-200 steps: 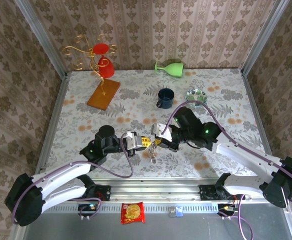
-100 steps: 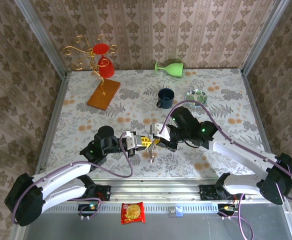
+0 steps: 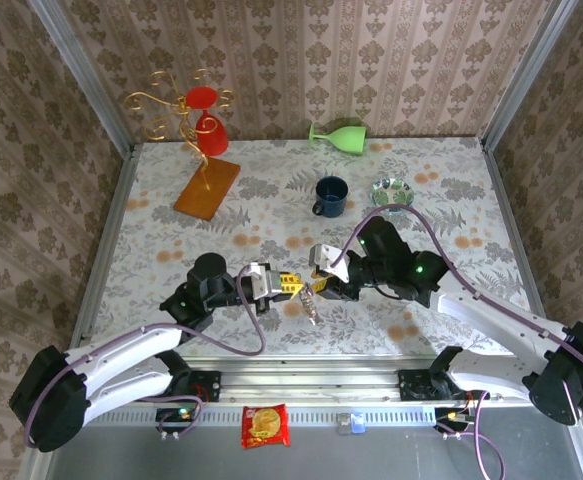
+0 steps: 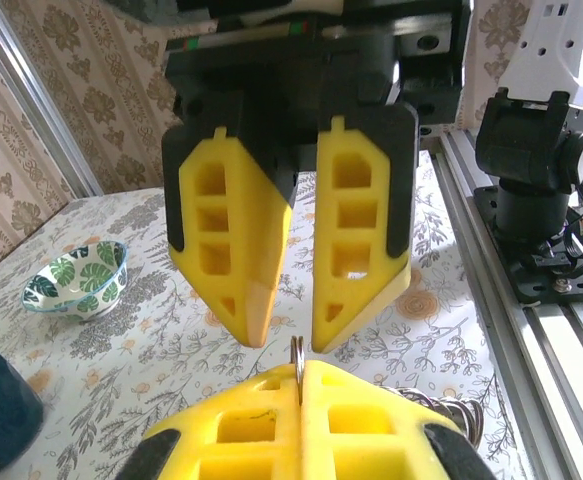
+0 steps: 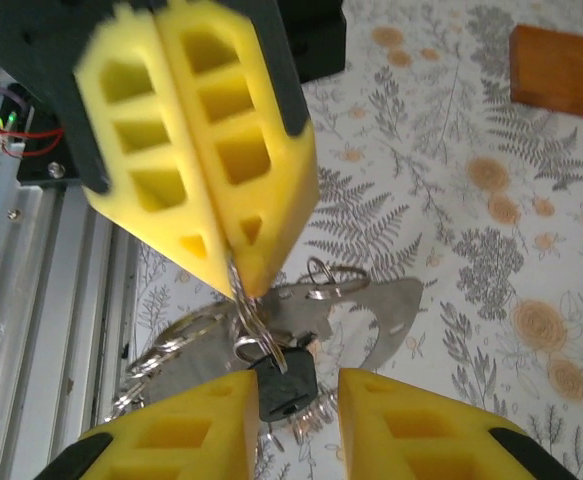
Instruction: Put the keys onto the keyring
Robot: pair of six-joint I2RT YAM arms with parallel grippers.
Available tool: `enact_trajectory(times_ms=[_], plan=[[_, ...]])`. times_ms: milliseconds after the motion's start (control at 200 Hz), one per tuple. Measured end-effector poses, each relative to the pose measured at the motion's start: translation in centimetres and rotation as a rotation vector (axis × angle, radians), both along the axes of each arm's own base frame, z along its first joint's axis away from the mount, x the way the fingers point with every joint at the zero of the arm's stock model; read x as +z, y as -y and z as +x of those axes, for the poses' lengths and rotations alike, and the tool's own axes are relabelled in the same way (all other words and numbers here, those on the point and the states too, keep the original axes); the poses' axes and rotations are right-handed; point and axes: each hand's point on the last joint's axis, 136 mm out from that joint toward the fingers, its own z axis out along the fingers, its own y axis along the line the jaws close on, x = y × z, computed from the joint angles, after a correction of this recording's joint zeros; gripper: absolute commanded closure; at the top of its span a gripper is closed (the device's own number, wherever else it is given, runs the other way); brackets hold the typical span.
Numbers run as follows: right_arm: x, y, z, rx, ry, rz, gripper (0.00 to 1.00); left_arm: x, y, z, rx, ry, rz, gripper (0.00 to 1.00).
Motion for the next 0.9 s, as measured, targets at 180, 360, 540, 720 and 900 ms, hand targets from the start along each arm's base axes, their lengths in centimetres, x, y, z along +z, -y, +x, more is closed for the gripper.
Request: enact_trajectory(times_ms=[180,360,540,720,900], plan=[[0.9,-0.6,-0.1,0.015,0.002,0.052,0.72,0.2,0.2,0.1,-0.002,-0.007,-0.015,1.00],[0.8,-1.1,0.0,0.020,-0.016,0.077,0.81,0.5,0.3,0.2,0.000,-0.011,-0.035,1.00],[0.9,-1.3,-0.1,0.019,-0.030,0.090,0.99,0.5,0.3,0.4,0.013,-0.022,-0.052,1.00],[0.8,-1.2,0.0,0.019,-0.029,0.087,1.00,0.5,0.2,0.8,0.036,-0.026,-0.056,0.82],[0.1,-0.8,-0.2,0.029,-0.032,0.024,1.00,-0.2,-0.3,0.9,0.067,-0.021,-0.013,0.81]])
